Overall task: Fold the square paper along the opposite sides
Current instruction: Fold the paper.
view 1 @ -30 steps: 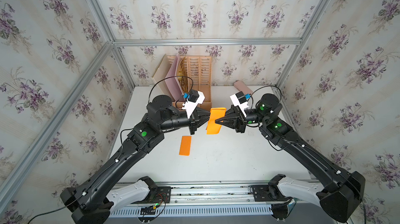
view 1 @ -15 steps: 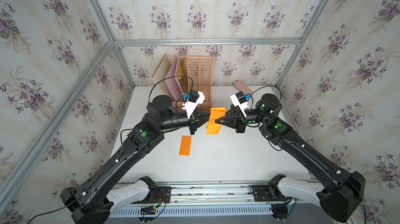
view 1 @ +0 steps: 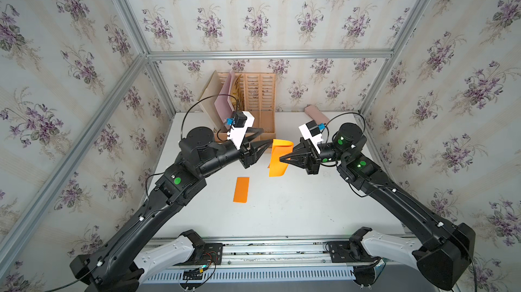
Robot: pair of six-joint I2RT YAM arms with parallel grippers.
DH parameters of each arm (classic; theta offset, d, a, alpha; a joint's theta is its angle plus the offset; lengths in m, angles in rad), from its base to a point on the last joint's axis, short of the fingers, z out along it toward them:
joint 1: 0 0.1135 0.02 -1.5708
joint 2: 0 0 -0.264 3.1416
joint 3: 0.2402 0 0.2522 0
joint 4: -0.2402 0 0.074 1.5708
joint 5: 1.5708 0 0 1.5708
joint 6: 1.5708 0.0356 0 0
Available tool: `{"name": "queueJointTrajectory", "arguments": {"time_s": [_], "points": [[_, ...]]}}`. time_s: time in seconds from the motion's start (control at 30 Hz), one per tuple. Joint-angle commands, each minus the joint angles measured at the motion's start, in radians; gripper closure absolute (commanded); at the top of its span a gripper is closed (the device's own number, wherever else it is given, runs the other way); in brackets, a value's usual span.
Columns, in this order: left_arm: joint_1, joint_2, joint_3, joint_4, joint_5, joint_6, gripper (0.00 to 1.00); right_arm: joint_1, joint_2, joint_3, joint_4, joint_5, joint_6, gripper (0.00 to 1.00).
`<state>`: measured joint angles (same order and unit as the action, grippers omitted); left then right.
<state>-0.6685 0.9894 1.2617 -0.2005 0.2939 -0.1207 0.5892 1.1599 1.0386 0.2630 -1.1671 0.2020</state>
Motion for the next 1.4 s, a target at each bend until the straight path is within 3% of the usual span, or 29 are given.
{"name": "queueJointTrajectory", "arguments": {"time_s": [0.0,0.1,0.3,0.4,0.93,1.37], "points": [[0.001,-0.037,0.001,0.050,-0.308,0.047,0.43,0.001,-0.006,0.001,0.008,-0.009,-0.003,1.00],[0.001,-0.071,-0.007,0.017,-0.218,0.064,0.33,0.001,-0.008,0.003,0.007,-0.010,-0.003,1.00],[0.001,-0.092,-0.022,-0.078,0.240,0.039,0.22,0.001,0.000,0.023,0.006,-0.014,-0.001,1.00],[0.001,-0.084,-0.022,-0.097,0.324,0.014,0.19,0.003,0.015,0.035,0.014,-0.014,0.009,1.00],[0.000,-0.013,-0.026,-0.049,0.312,0.019,0.18,0.042,0.057,0.068,0.018,-0.014,0.004,1.00],[0.001,-0.008,-0.036,0.072,0.312,-0.005,0.44,0.058,0.061,0.071,-0.022,-0.014,-0.031,1.00]]}}
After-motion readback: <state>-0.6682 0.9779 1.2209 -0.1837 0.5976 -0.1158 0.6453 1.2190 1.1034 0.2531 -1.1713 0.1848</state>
